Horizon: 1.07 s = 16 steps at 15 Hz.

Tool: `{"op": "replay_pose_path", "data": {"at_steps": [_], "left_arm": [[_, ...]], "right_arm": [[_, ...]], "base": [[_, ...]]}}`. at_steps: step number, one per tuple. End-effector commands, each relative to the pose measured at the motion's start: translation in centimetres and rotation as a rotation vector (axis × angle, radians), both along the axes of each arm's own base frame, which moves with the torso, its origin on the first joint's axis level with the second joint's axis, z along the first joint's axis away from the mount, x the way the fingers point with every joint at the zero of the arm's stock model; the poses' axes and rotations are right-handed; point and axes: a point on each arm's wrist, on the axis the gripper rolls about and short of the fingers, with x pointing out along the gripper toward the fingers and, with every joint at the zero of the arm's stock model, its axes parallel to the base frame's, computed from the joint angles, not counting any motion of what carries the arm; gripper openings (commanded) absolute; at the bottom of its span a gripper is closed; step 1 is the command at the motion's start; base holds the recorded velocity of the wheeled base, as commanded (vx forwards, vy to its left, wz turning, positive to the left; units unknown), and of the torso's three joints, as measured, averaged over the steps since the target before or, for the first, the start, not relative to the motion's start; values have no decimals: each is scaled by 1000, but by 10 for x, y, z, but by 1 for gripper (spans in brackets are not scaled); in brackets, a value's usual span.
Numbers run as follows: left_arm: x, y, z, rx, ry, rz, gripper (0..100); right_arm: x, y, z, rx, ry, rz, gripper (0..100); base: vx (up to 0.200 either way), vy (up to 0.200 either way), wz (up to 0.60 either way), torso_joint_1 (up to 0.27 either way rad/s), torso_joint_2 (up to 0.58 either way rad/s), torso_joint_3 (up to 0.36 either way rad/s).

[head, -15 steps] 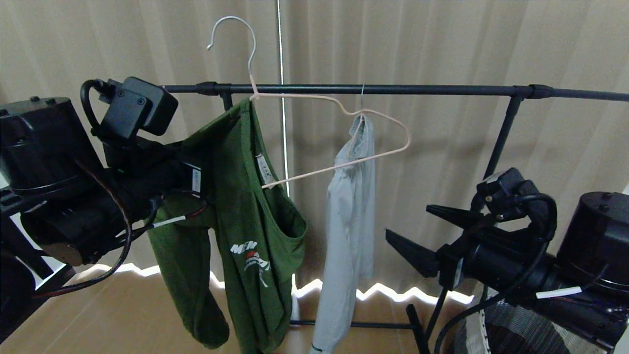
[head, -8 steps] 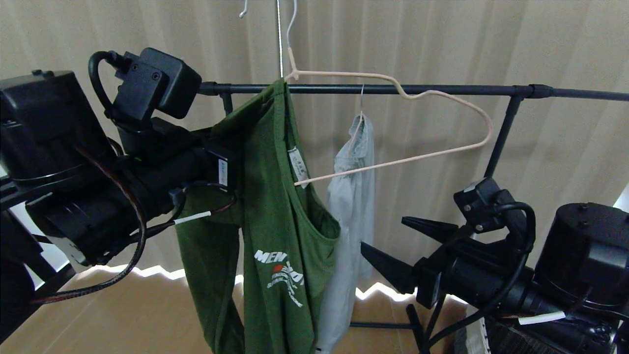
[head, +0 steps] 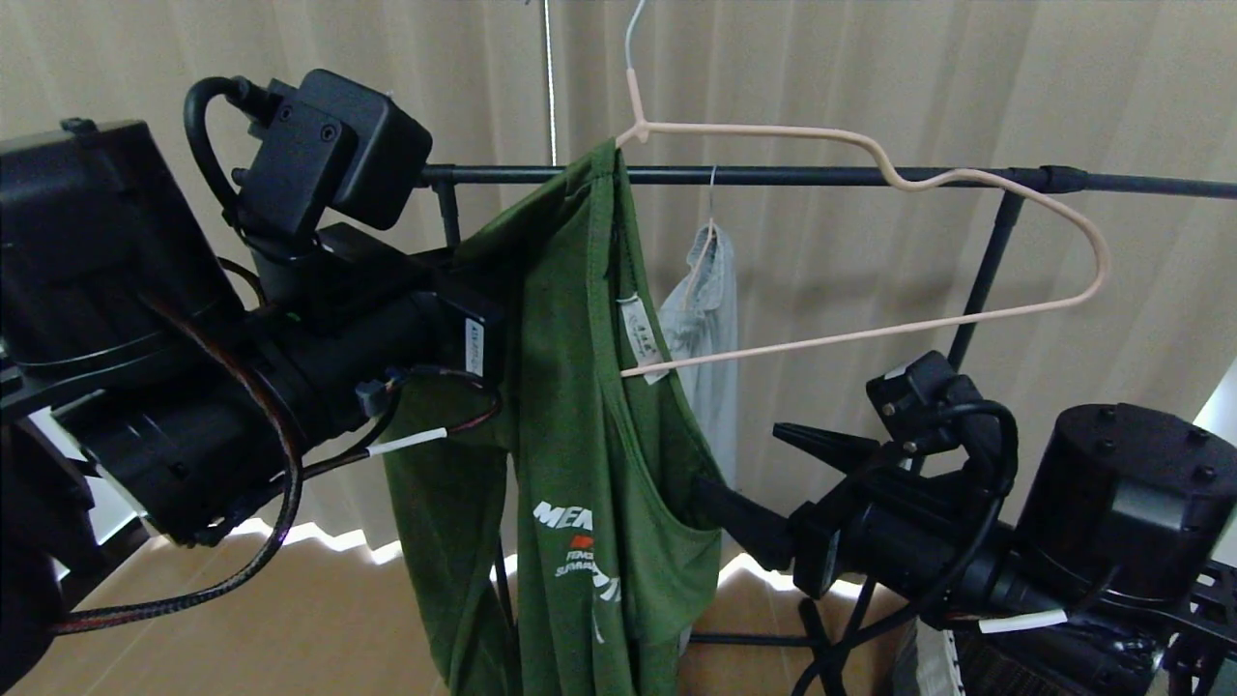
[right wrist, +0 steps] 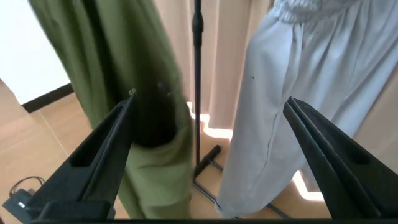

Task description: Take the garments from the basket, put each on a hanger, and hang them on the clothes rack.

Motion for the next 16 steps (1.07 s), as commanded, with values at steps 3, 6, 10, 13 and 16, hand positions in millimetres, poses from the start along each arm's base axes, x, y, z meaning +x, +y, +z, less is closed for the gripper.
{"op": "replay_pose_path", "data": {"at_steps": [3, 6, 10, 13, 16], "left_arm": [[-5, -1, 3, -8, -9, -16, 0], [-2, 3, 5, -10, -16, 7, 0], [3, 18, 3, -2, -15, 66, 0], [-8, 27, -14, 41, 26, 71, 0], [-6, 55, -33, 188, 33, 173, 0]], "right_arm": [[10, 2, -14, -36, 37, -21, 100], [11, -14, -17, -66, 35, -92, 100], [17, -45, -11, -129, -26, -189, 100], [11, -66, 13, -73, -102, -254, 100], [12, -83, 24, -51, -138, -327, 100]], "base": [[0, 0, 0, 0, 0, 0], [0, 0, 0, 0, 0, 0], [0, 0, 0, 0, 0, 0], [0, 0, 0, 0, 0, 0], [0, 0, 0, 0, 0, 0]]}}
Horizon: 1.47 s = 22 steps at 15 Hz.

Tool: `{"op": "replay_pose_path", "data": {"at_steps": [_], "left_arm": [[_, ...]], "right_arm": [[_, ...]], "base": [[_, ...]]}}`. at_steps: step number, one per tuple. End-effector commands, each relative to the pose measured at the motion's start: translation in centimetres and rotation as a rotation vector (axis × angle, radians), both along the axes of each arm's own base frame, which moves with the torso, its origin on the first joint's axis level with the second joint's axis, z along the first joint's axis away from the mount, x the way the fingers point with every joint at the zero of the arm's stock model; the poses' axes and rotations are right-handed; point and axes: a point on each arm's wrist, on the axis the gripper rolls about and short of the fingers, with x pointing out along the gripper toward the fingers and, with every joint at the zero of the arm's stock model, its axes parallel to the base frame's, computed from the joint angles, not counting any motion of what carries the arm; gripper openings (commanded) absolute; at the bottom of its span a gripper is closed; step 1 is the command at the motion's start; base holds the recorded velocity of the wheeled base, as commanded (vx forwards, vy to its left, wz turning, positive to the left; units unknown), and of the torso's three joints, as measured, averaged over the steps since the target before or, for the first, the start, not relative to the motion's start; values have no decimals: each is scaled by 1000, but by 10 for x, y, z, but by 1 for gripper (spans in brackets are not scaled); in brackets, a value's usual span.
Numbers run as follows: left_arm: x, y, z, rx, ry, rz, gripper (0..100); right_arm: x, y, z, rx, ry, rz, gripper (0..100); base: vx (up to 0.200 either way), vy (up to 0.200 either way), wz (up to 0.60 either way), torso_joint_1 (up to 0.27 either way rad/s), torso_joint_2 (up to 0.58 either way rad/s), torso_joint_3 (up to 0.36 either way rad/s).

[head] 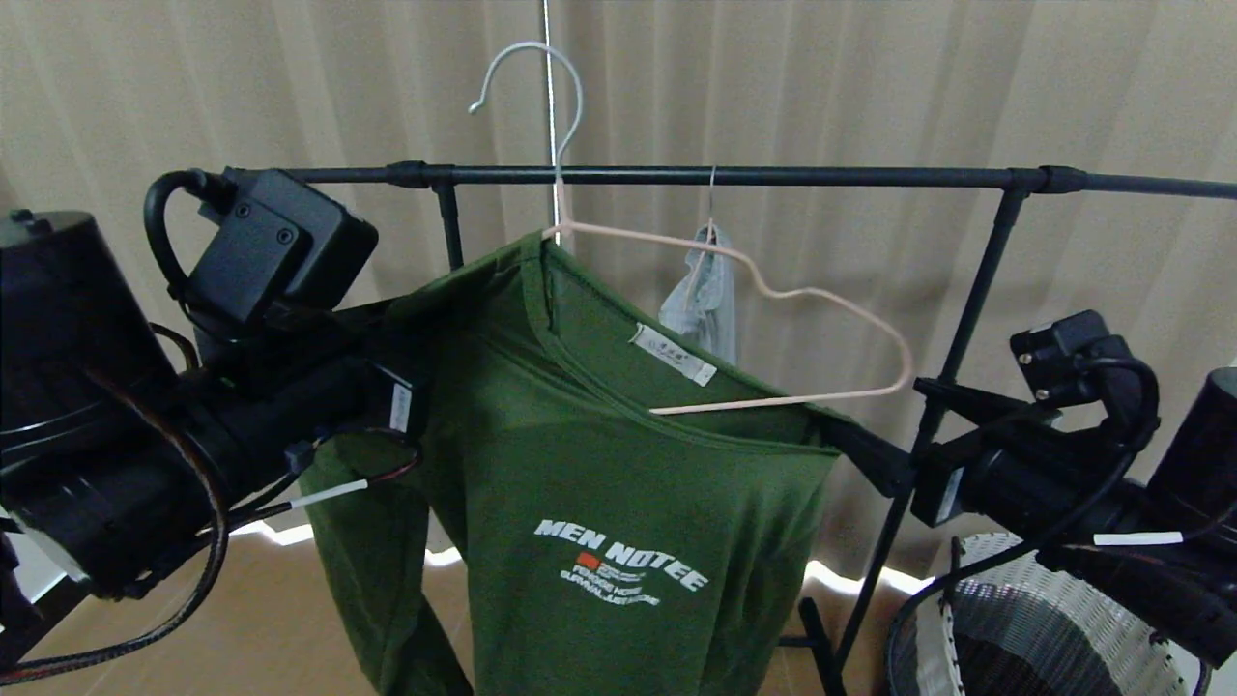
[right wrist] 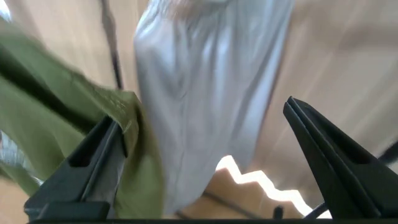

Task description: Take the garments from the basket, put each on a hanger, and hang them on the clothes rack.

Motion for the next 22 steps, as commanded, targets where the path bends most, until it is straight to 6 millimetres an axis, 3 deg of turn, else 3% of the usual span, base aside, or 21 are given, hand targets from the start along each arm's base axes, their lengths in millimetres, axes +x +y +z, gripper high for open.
{"op": "replay_pose_path", "data": {"at_steps": [1, 4, 8, 13, 15, 22], "left_arm": [[0, 18, -7, 43, 3, 63, 0], [-2, 25, -10, 74, 0, 88, 0], [1, 33, -19, 189, 3, 122, 0], [11, 31, -28, 190, 49, 231, 0], [10, 30, -28, 164, 58, 239, 0], [9, 25, -27, 56, 79, 242, 0]], "right_arm": [[1, -13, 11, 21, -45, -54, 100], [7, -19, 20, 38, -78, -85, 100], [-3, -20, 25, 50, -103, -67, 100], [-43, 7, 24, 66, -105, 151, 100], [-51, 14, 22, 65, -98, 200, 100], [-48, 27, 12, -17, -69, 344, 100]], "base": [[0, 0, 0, 0, 0, 0], [0, 0, 0, 0, 0, 0], [0, 0, 0, 0, 0, 0], [0, 0, 0, 0, 0, 0], [0, 0, 0, 0, 0, 0], [0, 0, 0, 0, 0, 0]]}}
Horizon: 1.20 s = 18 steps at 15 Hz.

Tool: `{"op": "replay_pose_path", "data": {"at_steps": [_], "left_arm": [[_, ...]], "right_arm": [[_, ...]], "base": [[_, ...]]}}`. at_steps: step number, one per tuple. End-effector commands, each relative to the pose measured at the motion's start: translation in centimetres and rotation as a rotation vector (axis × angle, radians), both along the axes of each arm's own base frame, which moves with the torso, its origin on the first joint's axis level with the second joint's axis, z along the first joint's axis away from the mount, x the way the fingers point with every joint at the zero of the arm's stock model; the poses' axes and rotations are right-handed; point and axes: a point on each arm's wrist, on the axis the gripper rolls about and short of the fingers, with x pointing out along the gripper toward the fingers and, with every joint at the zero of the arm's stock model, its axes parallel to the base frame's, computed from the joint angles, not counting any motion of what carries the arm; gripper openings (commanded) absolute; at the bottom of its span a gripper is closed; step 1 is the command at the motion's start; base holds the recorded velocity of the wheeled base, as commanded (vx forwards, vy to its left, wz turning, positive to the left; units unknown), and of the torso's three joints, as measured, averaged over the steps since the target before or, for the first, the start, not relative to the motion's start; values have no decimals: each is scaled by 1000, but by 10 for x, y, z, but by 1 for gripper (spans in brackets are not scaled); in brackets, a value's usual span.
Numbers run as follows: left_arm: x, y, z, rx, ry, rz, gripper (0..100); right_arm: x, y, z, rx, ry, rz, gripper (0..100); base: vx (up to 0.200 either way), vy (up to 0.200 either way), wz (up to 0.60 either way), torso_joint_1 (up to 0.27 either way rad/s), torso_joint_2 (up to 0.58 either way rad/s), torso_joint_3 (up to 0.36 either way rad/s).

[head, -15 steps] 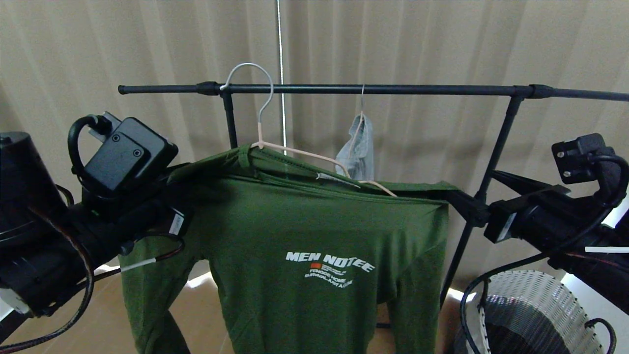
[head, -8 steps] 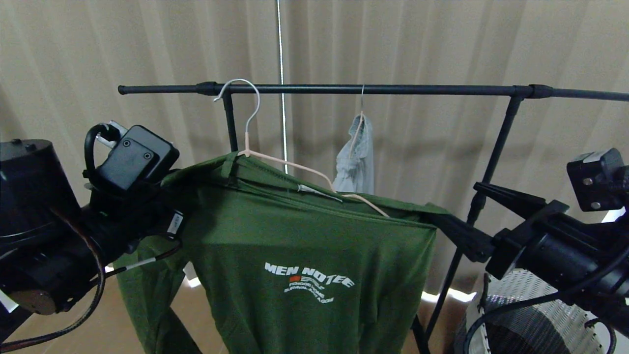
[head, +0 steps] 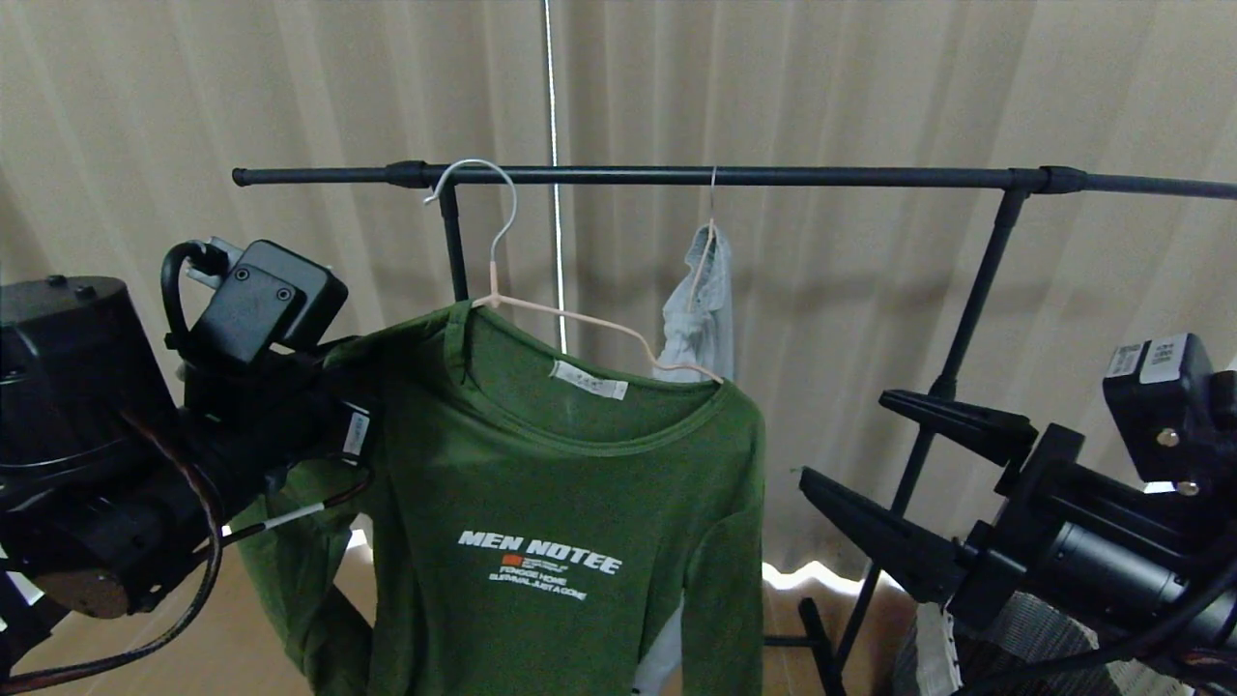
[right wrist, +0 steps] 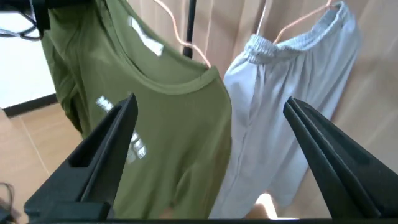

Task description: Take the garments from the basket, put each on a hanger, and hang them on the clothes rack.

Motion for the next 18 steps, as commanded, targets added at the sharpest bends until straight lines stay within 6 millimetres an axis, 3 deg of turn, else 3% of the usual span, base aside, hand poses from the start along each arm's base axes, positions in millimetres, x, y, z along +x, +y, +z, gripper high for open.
{"op": "replay_pose_path", "data": {"at_steps": [1, 5, 9, 18], "left_arm": [[-2, -5, 0, -9, 1, -18, 0], [-6, -13, 1, -13, -3, -65, 0], [-10, -27, 3, -9, -10, -121, 0], [-15, -41, 4, -9, -11, -189, 0]], "right_arm": [[14, 12, -8, -53, 7, 14, 100], [42, 30, 15, -78, -89, -5, 100], [55, 41, 42, -149, -102, -5, 100], [79, 63, 48, -293, -141, -62, 100]], "base": [[0, 0, 0, 0, 0, 0], [0, 0, 0, 0, 0, 0], [0, 0, 0, 0, 0, 0], [0, 0, 0, 0, 0, 0]]}}
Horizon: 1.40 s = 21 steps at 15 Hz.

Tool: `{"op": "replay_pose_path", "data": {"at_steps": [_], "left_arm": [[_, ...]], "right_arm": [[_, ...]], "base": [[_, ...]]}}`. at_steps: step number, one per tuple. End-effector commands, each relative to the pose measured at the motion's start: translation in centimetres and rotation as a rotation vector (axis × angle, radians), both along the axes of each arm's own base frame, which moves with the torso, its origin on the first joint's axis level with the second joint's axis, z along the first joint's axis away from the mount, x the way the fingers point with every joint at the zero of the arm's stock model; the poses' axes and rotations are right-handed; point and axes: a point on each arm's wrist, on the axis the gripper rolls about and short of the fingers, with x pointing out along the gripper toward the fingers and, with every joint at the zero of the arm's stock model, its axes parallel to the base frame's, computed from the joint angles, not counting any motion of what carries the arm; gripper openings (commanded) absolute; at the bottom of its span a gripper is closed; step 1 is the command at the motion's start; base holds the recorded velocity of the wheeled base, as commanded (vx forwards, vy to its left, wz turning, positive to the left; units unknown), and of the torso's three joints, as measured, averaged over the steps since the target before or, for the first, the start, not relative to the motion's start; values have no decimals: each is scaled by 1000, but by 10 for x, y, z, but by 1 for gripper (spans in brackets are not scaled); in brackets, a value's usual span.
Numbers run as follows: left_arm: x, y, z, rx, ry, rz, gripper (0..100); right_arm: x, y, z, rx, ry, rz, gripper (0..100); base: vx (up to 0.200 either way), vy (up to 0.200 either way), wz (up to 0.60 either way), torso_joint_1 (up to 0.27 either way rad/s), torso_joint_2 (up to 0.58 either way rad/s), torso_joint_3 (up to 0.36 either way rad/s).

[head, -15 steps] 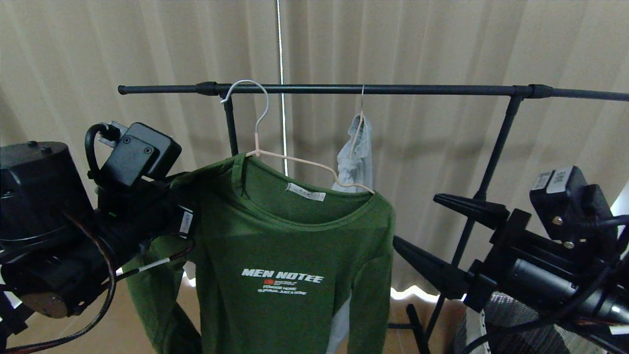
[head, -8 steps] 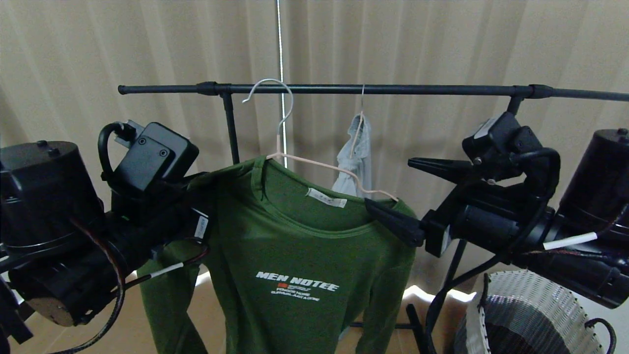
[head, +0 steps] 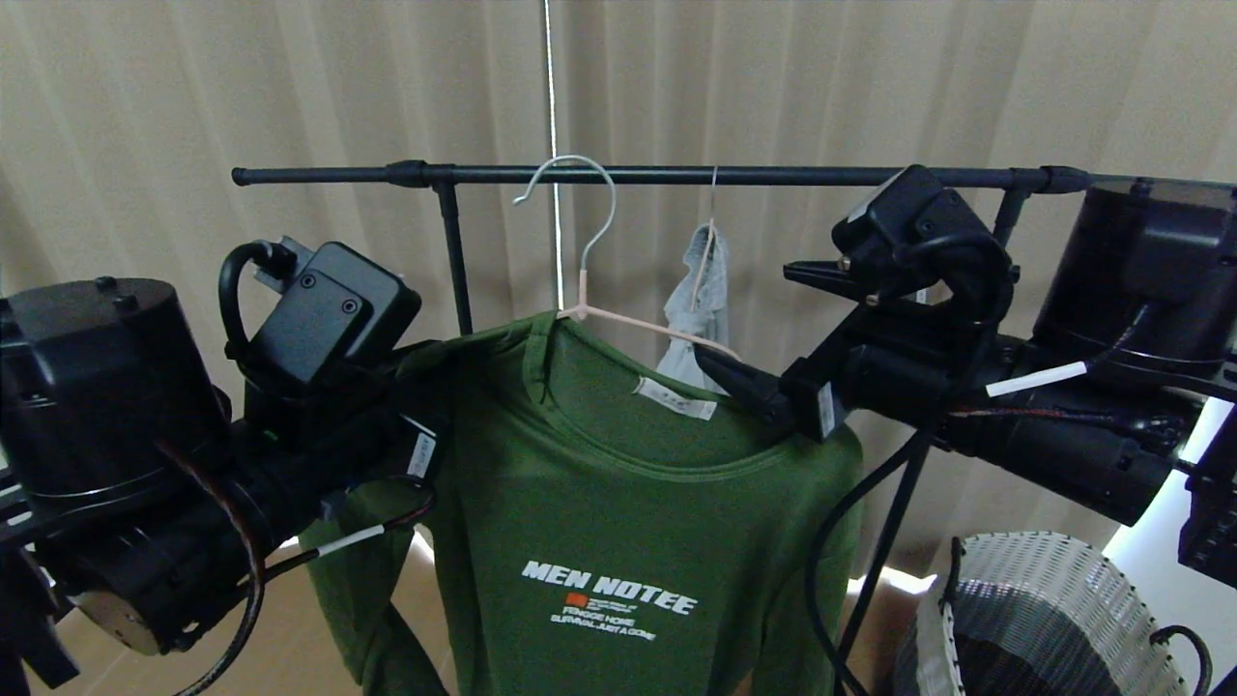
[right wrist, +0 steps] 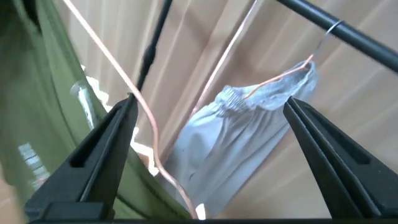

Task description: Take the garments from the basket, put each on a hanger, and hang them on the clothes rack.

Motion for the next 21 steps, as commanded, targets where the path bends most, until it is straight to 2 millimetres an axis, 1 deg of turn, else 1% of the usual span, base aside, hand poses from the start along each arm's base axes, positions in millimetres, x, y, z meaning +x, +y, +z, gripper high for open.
{"op": "replay_pose_path", "data": {"at_steps": [1, 4, 7, 8, 15, 18, 21], "left_arm": [[1, -4, -1, 6, 4, -11, 0], [-1, -8, -1, 8, 2, -28, 0], [-2, -9, 1, 2, -6, -34, 0], [-2, -9, 1, -2, -14, -36, 0], [-4, -12, 1, -9, -25, -54, 0], [-4, -12, -2, -17, -38, -57, 0], [-4, -12, 2, -29, -49, -60, 0]], "right_arm": [[2, 7, -6, -33, 5, 14, 100], [0, 5, -6, -91, 0, 17, 100], [-1, 5, -8, -105, -3, 17, 100], [0, 6, -9, -109, 2, 15, 0], [-1, 5, -11, -112, 5, 13, 0], [-2, 5, -10, -110, 1, 9, 0], [-4, 2, -5, -100, -12, -2, 0]], "base": [[0, 0, 0, 0, 0, 0], [0, 0, 0, 0, 0, 0], [0, 0, 0, 0, 0, 0], [0, 0, 0, 0, 0, 0], [0, 0, 0, 0, 0, 0], [0, 0, 0, 0, 0, 0], [0, 0, 0, 0, 0, 0]]}}
